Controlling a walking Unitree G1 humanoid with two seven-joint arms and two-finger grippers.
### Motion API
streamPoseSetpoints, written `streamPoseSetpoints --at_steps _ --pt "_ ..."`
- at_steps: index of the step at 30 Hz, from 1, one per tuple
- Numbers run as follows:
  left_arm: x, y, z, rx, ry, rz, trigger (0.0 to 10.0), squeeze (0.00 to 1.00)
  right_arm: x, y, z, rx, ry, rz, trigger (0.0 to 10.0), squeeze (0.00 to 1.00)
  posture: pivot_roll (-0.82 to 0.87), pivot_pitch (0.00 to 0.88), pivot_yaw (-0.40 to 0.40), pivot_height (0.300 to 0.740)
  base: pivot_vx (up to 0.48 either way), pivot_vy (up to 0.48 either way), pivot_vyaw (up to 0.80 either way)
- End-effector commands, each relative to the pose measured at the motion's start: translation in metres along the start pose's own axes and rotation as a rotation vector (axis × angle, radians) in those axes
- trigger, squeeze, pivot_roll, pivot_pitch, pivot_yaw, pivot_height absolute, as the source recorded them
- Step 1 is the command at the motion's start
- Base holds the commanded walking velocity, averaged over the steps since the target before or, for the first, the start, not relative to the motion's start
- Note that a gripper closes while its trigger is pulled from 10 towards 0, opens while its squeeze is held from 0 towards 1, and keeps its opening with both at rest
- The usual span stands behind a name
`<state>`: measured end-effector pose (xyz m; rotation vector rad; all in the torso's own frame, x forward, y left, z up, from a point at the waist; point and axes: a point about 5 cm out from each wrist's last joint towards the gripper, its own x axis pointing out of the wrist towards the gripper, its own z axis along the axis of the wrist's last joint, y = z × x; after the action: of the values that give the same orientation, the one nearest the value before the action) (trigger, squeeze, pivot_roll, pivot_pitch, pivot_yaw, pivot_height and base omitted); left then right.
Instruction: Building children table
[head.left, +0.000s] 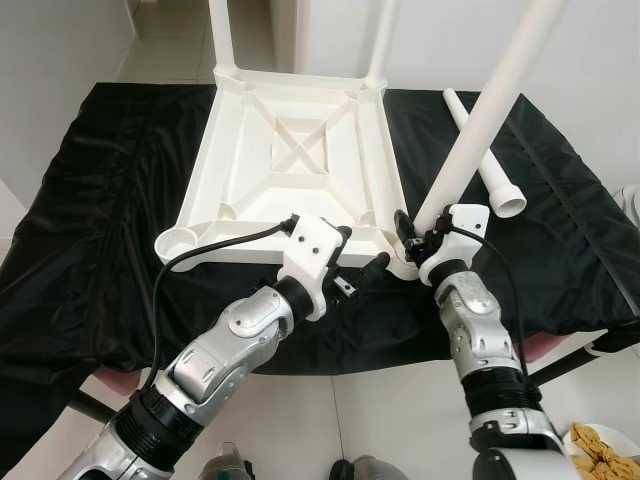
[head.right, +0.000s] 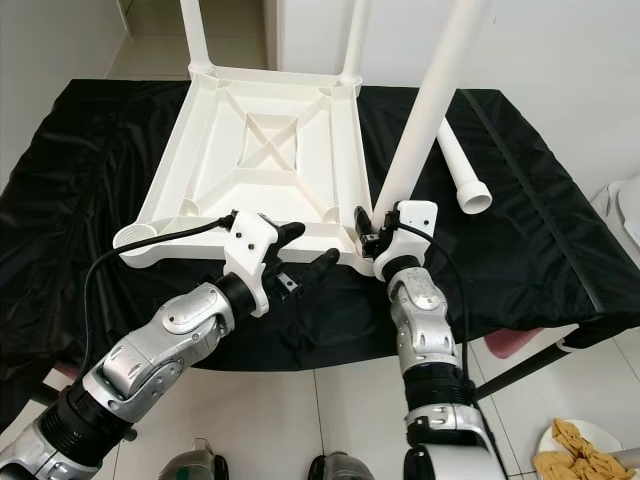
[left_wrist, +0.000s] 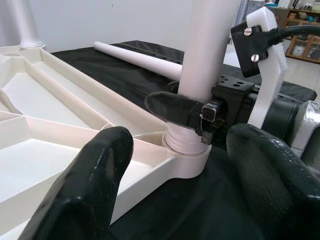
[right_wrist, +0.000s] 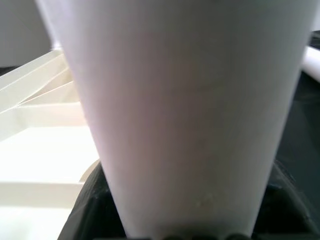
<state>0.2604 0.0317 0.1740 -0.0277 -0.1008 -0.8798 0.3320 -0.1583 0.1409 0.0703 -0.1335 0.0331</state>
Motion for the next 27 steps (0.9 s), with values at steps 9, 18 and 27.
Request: streamPoseSetpoints --at_steps 9,18,27 --pt "0.0 -0.016 -0.002 -0.004 0.0 -0.265 10.0 0.0 -0.01 -0.001 -0.009 0.023 0.031 -0.225 10.0 0.0 0.01 0.014 -0.04 0.74 0.0 0.0 0.0" --pt "0.0 -0.016 -0.003 -0.004 -0.001 -0.266 10.0 0.0 -0.014 0.004 -0.011 0.045 0.052 -0.24 10.0 1.0 0.0 0.006 -0.043 0.74 0.0 0.0 0.0" --pt "0.001 -0.015 -0.002 -0.001 -0.002 -0.266 10.0 0.0 -0.01 0.006 -0.003 0.051 0.014 -0.092 10.0 1.0 0.0 0.003 -0.04 0.74 0.0 0.0 0.0"
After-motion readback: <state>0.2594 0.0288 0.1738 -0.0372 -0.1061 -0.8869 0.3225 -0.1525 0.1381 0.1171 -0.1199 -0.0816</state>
